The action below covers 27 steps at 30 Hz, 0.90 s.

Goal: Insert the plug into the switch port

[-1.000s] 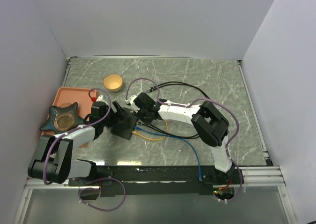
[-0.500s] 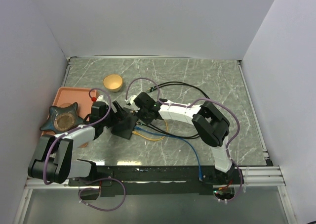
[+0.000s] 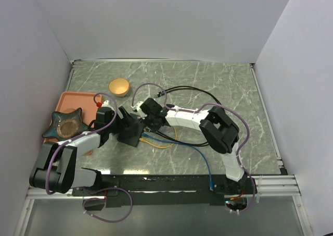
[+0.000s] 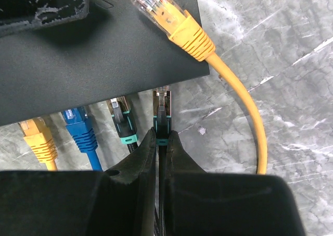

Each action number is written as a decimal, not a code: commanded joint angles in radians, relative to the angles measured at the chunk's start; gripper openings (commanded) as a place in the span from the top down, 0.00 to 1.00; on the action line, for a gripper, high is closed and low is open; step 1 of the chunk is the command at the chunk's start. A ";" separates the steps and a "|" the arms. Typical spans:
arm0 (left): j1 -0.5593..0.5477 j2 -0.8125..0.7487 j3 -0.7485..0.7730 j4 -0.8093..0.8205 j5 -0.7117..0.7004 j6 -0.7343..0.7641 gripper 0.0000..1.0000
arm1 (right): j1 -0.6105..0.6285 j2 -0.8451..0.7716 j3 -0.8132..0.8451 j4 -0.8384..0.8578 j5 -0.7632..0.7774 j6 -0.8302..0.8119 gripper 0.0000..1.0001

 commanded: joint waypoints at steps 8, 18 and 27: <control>-0.011 0.007 0.008 0.030 0.035 0.007 0.09 | 0.007 -0.038 0.007 0.076 0.007 0.015 1.00; -0.011 0.029 0.011 0.033 0.044 0.010 0.09 | 0.029 -0.081 -0.018 0.123 0.002 0.003 1.00; -0.013 0.018 0.010 0.033 0.044 0.014 0.09 | 0.040 -0.075 -0.006 0.135 0.004 -0.011 1.00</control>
